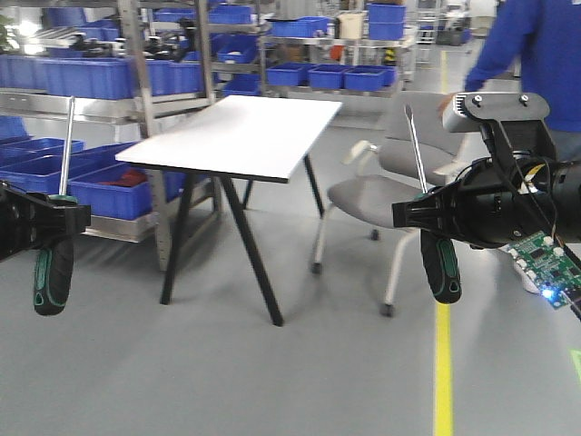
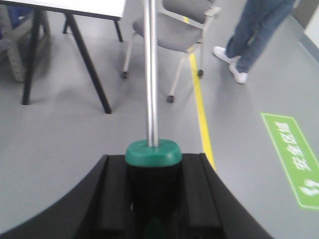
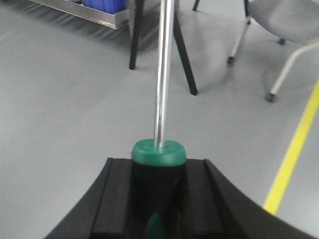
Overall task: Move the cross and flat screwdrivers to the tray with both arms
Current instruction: 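Hold both screwdrivers while the base turns away from the table, then hold both screwdrivers while driving to the conveyor with the grey tray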
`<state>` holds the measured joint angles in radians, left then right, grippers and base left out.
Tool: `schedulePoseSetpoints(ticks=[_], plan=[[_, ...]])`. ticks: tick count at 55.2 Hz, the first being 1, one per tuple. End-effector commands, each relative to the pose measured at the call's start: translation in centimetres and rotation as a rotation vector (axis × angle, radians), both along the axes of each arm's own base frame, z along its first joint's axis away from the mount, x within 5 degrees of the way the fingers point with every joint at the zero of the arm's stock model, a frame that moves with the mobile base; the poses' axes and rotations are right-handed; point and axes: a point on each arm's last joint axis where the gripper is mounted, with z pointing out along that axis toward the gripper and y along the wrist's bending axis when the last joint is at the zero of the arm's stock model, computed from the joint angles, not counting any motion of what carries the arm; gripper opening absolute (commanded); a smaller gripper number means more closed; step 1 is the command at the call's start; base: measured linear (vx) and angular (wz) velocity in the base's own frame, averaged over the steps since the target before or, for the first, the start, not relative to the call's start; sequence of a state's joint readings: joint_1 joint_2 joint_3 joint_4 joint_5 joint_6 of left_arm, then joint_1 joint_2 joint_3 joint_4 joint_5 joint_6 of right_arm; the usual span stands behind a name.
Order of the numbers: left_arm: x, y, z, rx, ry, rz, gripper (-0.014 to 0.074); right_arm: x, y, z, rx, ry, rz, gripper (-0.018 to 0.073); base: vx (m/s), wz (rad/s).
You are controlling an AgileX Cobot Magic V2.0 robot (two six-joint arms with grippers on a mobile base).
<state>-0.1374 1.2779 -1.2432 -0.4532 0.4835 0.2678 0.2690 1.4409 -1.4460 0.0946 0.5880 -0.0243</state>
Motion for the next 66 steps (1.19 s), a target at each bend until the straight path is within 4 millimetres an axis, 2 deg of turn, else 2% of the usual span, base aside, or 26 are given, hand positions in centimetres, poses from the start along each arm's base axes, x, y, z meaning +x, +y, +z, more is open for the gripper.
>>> schedulePoseSetpoints(ticks=[1,66], plan=[[-0.60,0.18,2.54,-0.045,-0.124,0.028,0.0000,-0.83,-0.38,3.32,0.044,-0.164,-0.010,-0.0008,0.54,0.40],[-0.62,0.17,2.50,-0.043,-0.120,0.026,0.0000,-0.72,-0.46,3.14,0.039,-0.153,-0.013,-0.0008,0.57,0.62]])
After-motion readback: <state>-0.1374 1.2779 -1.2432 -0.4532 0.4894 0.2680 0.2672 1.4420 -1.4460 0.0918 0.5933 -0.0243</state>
